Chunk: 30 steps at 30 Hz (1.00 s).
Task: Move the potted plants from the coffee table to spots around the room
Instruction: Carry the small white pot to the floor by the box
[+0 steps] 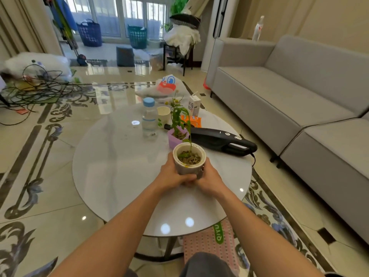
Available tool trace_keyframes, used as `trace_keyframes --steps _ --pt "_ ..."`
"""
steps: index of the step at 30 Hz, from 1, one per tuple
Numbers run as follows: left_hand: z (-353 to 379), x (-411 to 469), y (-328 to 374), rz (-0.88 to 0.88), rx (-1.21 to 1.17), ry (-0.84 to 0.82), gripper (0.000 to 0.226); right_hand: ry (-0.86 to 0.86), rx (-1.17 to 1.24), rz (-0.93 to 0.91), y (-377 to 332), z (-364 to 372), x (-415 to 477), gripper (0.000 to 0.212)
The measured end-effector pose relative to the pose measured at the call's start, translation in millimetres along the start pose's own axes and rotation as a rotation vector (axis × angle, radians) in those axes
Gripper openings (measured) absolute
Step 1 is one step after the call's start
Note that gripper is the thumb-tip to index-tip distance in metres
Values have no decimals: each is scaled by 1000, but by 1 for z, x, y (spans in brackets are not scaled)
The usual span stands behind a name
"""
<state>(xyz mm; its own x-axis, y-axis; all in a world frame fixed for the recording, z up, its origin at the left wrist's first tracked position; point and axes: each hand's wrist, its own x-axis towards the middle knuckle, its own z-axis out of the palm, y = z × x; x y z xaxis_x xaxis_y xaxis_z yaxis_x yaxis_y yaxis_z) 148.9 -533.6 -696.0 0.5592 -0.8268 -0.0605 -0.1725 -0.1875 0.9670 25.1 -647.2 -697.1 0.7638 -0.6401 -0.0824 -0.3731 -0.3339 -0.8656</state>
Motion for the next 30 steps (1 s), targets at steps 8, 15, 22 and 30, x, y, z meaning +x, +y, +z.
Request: trace_keyframes --steps 8,15,22,30 --pt "-21 -8 42 5 -170 32 104 -20 104 -101 -58 -12 2 94" --pt "-77 -35 177 -27 -204 94 91 -278 374 61 -187 -79 -13 87" --pt "-135 -81 347 -18 -189 171 90 -341 652 279 -354 -148 -36 48" --pt "-185 -114 475 -33 -205 216 95 -452 609 284 -478 -192 -48 66"
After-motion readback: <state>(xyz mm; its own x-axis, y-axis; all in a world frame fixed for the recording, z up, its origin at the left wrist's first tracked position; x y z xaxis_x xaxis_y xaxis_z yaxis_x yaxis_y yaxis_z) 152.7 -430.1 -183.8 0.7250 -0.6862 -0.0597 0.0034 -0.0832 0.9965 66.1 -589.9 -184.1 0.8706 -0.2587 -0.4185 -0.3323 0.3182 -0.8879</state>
